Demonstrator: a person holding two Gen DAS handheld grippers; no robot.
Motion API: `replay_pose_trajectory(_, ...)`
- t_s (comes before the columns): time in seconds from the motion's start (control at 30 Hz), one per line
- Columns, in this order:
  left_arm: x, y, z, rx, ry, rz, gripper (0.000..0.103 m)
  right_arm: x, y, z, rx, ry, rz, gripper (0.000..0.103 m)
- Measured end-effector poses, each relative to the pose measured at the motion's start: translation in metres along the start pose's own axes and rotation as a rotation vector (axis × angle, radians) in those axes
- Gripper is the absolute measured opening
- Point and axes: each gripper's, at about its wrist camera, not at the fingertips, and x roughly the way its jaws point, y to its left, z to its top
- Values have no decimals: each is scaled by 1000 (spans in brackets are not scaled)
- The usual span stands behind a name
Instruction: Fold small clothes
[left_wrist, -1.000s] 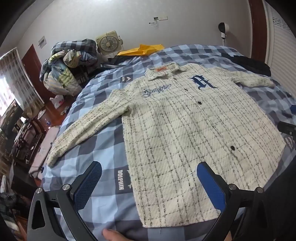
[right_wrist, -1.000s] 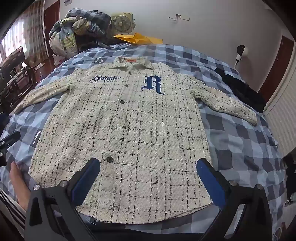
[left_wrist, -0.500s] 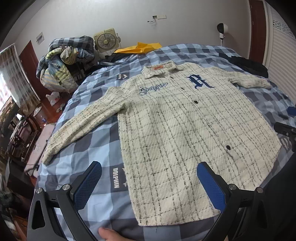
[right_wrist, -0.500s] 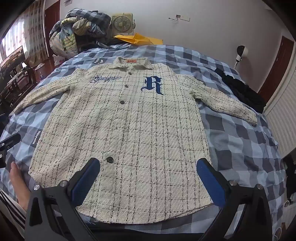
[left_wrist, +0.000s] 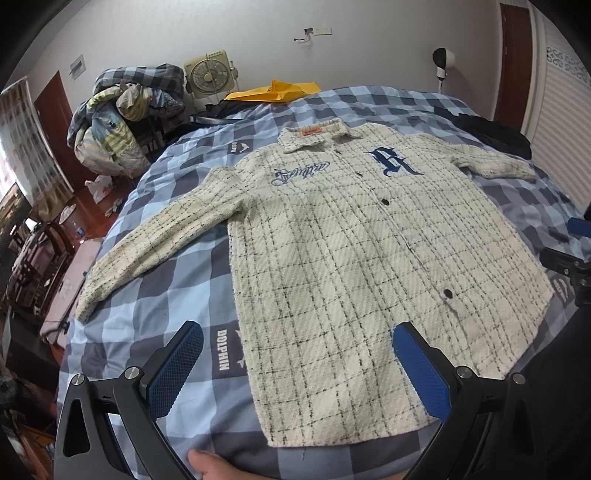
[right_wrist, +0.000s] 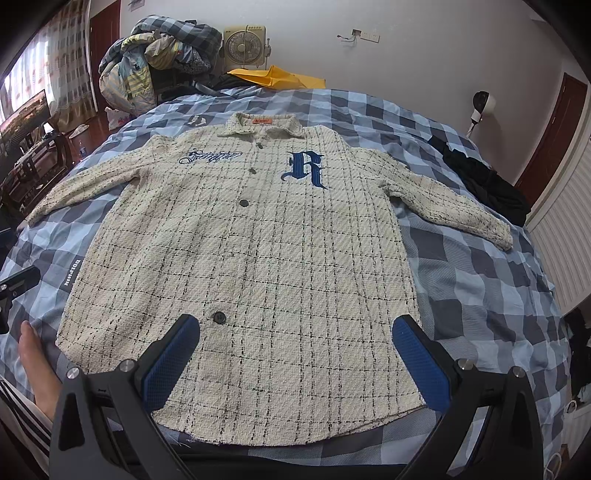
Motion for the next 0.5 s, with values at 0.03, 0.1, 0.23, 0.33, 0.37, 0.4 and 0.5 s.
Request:
replay_pose_trajectory(0.03,0,0,0,-2,1,-3,103,0,0,0,0,0,0,102)
replay_pose_trajectory(0.1,1,0,-1,-6,3,-9,103,1,0,0,0,2,1,102)
replay_pose_trajectory(0.23,3,2,-2,-16,10,-16,103,3,1,-1,-2,7,-1,102)
replay_pose_trajectory(0.33,4,4,-3,-26,17,-21,103,3,1,-1,-7,11,-3,102)
replay_pose_trajectory(0.37,4,5,-3,-29,19,-23,103,3,2,0,-9,12,-4,102)
replay_pose_trajectory(0.4,4,6,-2,-33,21,-24,103,3,2,-1,-10,11,-5,102)
replay_pose_trajectory(0.5,6,7,-2,-47,28,-34,103,3,2,-1,-10,12,-5,102)
